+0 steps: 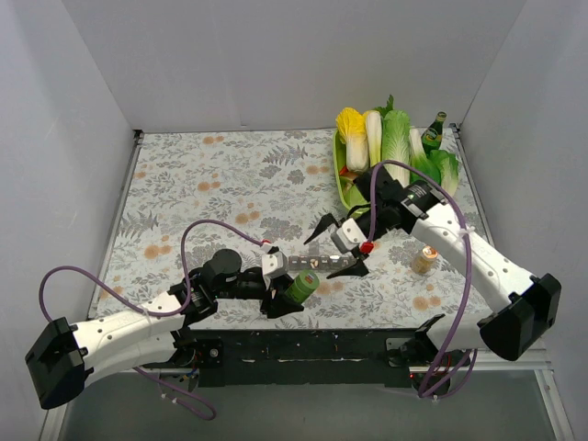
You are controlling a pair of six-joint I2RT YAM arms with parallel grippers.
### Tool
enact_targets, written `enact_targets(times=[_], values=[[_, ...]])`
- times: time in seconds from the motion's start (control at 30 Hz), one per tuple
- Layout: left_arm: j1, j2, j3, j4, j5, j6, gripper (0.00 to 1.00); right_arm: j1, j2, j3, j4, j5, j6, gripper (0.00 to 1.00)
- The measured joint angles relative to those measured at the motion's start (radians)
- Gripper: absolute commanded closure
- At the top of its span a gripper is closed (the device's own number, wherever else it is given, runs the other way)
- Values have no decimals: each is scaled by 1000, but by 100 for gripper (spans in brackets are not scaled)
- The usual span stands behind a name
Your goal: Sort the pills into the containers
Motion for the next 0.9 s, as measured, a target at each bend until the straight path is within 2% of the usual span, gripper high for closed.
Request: enact_targets(times=[0.17, 0.3, 0.37, 0.5, 0.63, 0.7, 0.73, 0.9], values=[[0, 19, 10, 1, 33, -5, 100, 80, 70, 29, -118, 21, -164, 13], [0, 26, 17, 13, 46, -6, 100, 147, 68, 22, -127, 64, -179, 16], [0, 29, 17, 17, 50, -6, 100, 174, 56, 1, -106, 85, -158, 22], [0, 31, 17, 16, 55, -6, 100, 209, 46, -18, -49, 122, -94, 35], [0, 31, 17, 16, 55, -6, 100, 221, 45, -25, 6, 150, -31, 54], [0, 30, 17, 10, 52, -10, 100, 223, 40, -35, 32, 157, 18, 59], [0, 30, 17, 8, 48, -10, 100, 223, 37, -40, 48, 163, 48, 67], [-2, 14, 17, -14, -45, 12, 100, 229, 36, -51, 167, 222, 380, 74]])
